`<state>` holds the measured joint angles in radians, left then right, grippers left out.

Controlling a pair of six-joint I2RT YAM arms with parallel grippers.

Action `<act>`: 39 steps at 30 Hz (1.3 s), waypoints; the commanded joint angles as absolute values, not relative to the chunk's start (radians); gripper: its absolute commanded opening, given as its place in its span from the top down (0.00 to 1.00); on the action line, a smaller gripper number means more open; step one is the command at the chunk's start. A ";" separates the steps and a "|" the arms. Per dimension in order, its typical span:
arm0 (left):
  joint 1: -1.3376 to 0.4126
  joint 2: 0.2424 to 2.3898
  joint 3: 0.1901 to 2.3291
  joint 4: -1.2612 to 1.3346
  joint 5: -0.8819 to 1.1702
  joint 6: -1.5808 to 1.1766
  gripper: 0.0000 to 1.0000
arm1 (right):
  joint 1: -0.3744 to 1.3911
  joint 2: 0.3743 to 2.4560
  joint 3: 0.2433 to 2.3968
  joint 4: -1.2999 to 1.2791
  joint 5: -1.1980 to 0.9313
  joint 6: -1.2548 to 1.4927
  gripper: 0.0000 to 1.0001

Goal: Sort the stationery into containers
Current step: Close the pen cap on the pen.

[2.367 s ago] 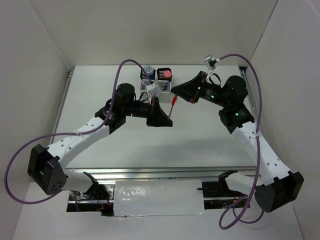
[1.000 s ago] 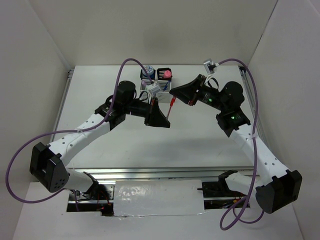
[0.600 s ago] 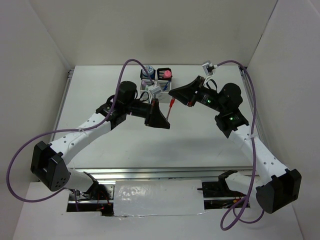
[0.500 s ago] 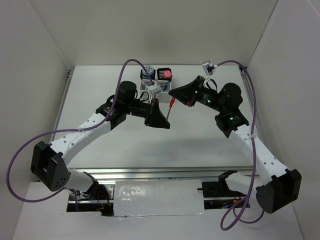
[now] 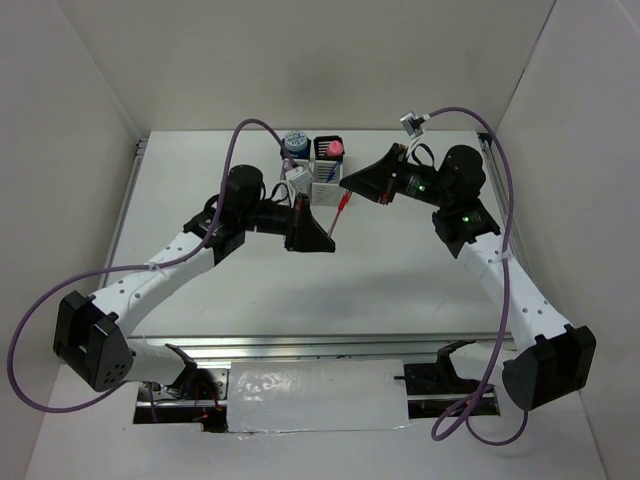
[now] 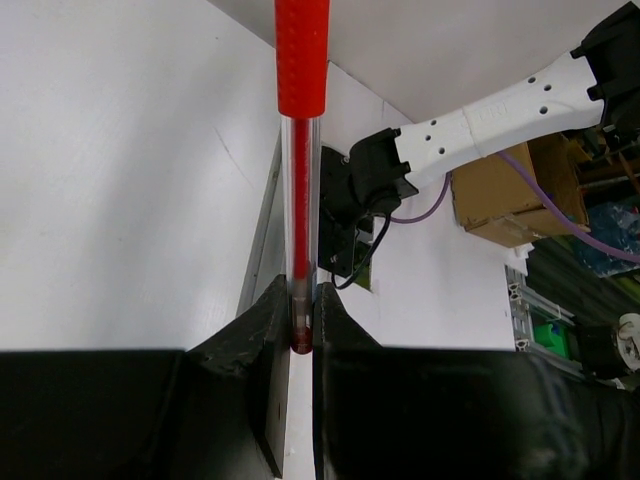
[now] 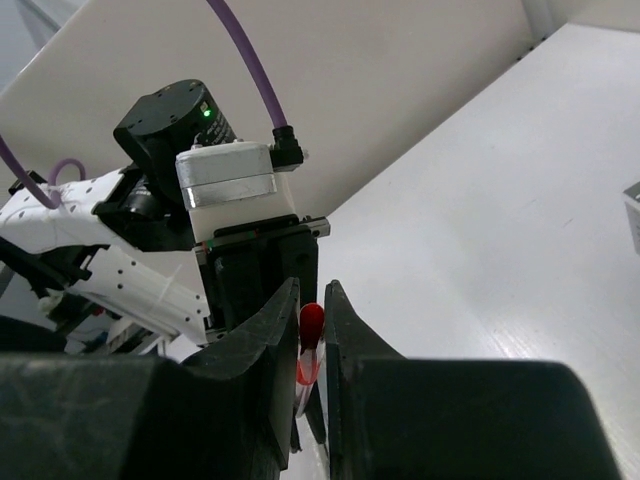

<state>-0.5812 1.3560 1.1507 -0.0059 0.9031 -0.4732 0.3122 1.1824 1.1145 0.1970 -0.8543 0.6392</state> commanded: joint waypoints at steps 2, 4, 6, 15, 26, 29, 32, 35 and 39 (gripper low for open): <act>-0.554 1.284 1.154 0.225 0.850 -0.476 1.00 | 0.310 1.210 1.140 0.063 -1.008 0.640 1.00; -0.554 1.281 1.135 0.232 0.854 -0.480 1.00 | 0.302 1.216 1.157 0.072 -1.006 0.649 1.00; -0.557 1.279 1.129 0.229 0.859 -0.480 1.00 | 0.295 1.224 1.172 0.078 -1.002 0.649 1.00; -0.574 1.276 1.098 0.222 0.867 -0.482 1.00 | 0.261 1.241 1.219 0.107 -0.994 0.666 1.00; -0.584 1.289 1.104 0.215 0.862 -0.472 1.00 | 0.238 1.249 1.261 0.098 -1.002 0.652 1.00; -0.584 1.289 1.109 0.219 0.859 -0.476 1.00 | 0.244 1.246 1.256 0.087 -1.002 0.638 1.00; -0.586 1.292 1.109 0.216 0.859 -0.479 1.00 | 0.250 1.243 1.255 0.084 -1.000 0.632 1.00; -0.584 1.304 1.118 0.201 0.870 -0.474 0.80 | 0.250 1.239 1.262 0.078 -0.993 0.618 1.00; -0.586 1.309 1.129 0.154 0.851 -0.456 0.47 | 0.245 1.252 1.292 0.052 -0.980 0.591 1.00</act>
